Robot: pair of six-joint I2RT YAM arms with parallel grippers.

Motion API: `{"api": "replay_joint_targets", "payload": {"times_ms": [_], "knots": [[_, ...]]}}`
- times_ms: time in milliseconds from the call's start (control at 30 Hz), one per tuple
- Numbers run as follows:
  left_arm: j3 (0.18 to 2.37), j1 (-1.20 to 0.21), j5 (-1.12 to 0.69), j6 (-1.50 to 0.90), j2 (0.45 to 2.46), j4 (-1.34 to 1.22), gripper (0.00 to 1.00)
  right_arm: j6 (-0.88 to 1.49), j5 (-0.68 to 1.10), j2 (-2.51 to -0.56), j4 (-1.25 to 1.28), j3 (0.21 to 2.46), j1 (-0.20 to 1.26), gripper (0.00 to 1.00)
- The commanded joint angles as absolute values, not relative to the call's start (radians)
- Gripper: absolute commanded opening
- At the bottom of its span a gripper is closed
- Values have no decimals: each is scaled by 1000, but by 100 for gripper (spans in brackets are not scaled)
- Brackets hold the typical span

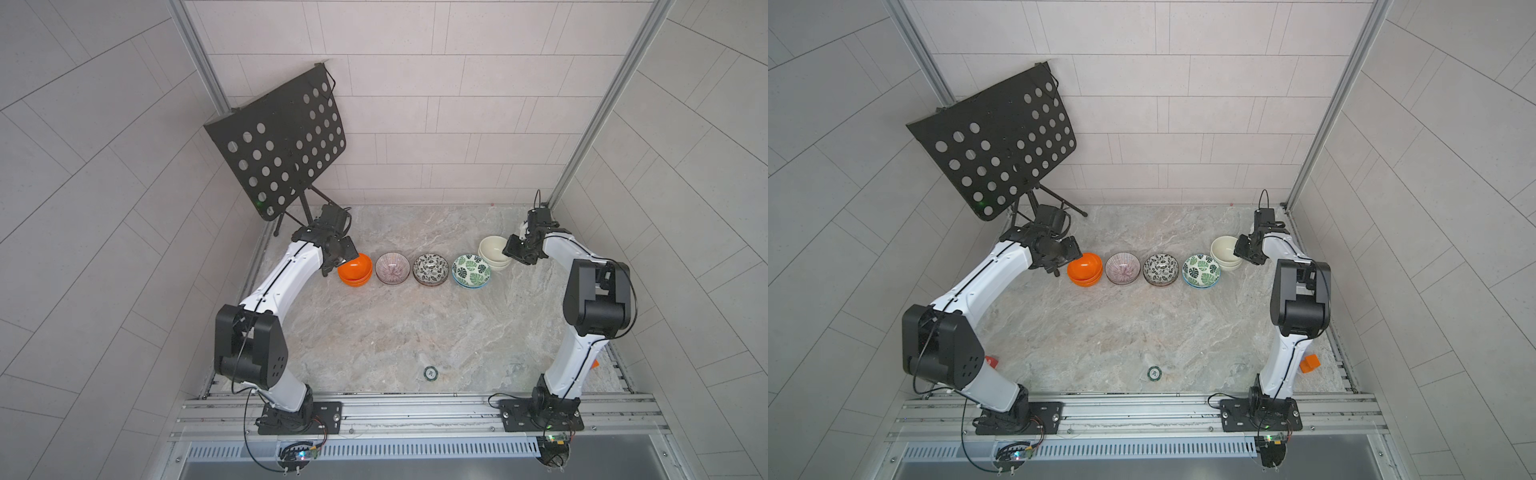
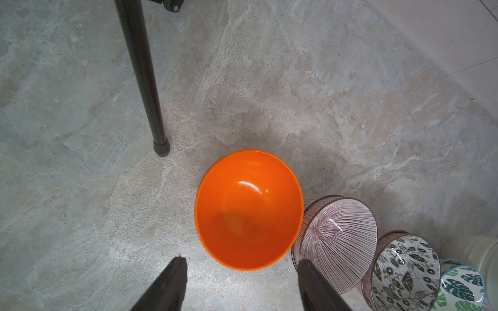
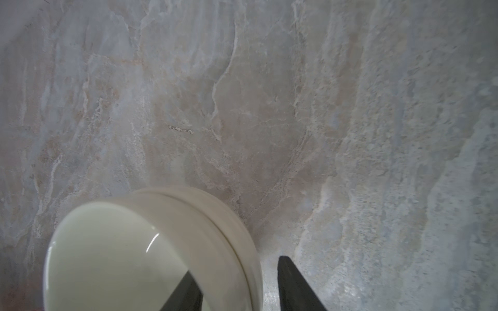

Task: Stack the bowls
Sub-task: Move the bowl to the center of the board.

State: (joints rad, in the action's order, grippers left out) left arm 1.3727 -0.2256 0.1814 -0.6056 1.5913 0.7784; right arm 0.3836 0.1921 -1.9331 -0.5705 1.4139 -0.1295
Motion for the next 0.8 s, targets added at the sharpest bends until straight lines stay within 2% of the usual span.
{"api": "replay_joint_targets", "payload": {"times_ms": [0,333,767], "knots": [[1405,-230,189,-599,1598,787,67,391,214,-1949,-562,1430,-124,44],[1419,-230,185,-597,1612,788,67,391,219,-1941,-562,1414,-141,24],[1441,-238,161,-600,1634,783,67,401,218,-1817,-554,1297,-242,23]]}}
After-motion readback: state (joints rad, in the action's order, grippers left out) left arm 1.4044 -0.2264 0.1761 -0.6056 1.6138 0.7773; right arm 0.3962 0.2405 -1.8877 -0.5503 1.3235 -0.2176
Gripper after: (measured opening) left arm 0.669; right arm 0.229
